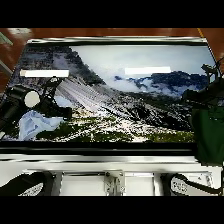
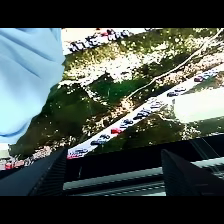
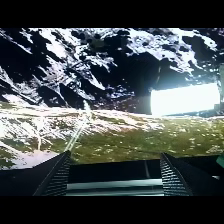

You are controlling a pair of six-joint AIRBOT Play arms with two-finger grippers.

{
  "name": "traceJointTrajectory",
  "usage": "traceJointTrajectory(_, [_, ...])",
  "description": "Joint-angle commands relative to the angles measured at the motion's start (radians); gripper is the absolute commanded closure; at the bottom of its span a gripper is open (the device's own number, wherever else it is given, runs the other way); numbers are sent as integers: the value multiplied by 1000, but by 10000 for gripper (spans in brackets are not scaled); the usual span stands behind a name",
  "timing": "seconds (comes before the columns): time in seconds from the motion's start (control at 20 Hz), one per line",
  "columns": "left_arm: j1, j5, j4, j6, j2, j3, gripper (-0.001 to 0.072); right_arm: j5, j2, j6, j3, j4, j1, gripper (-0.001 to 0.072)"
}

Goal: Fold the shirts.

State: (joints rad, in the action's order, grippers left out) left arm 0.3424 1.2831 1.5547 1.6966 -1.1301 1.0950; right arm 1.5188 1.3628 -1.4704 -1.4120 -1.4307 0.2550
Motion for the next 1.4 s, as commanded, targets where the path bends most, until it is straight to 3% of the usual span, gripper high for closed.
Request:
traceJointTrajectory(0.0, [-1,0,0,0,1,0,-7,0,0,0,-1,0,0,23])
traceJointTrajectory(0.75, [-1,0,0,0,1,0,-7,-2,0,0,-1,1,0,22])
traceJointTrajectory(0.9, [0,-2,-11,1,1,-1,-6,-88,0,-1,-1,17,0,23])
traceJointTrajectory(1.15, [1,-80,-13,3,1,-1,-7,-106,1,1,-1,4,0,23])
traceJointTrajectory(1.35, [-37,-86,114,30,-31,7,42,-118,2,4,0,9,0,22])
